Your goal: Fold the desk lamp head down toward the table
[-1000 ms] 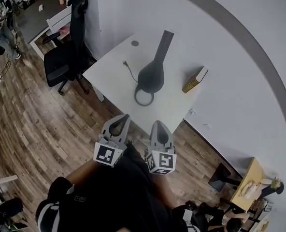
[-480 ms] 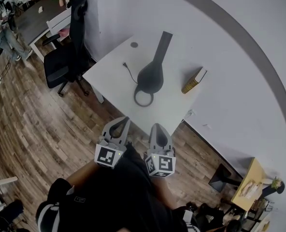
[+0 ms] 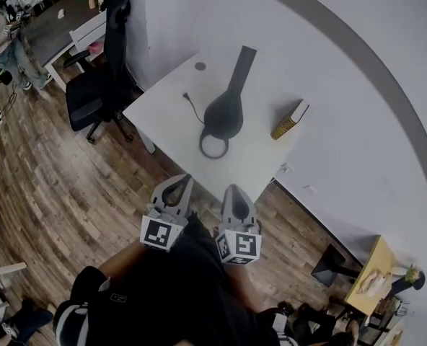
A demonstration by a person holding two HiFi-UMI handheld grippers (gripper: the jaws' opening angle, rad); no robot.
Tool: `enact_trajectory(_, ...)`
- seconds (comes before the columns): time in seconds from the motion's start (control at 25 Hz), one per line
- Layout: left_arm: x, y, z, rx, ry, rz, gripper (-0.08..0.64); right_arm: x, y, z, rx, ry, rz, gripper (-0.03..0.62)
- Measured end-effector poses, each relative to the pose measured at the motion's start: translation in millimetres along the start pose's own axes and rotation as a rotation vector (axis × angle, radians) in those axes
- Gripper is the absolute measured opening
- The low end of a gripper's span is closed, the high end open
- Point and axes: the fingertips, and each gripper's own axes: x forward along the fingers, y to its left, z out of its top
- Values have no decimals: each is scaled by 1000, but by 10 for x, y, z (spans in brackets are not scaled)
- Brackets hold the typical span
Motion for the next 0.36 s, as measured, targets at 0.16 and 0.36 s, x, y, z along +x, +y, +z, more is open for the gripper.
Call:
enact_trajectory(0.16, 18, -13, -4, 3, 5, -3, 28, -4, -20, 4, 0, 1, -2, 12)
enact_trajectory(0.36, 42, -46, -21, 1, 7, -9, 28, -12, -49, -12, 1, 1, -6, 12)
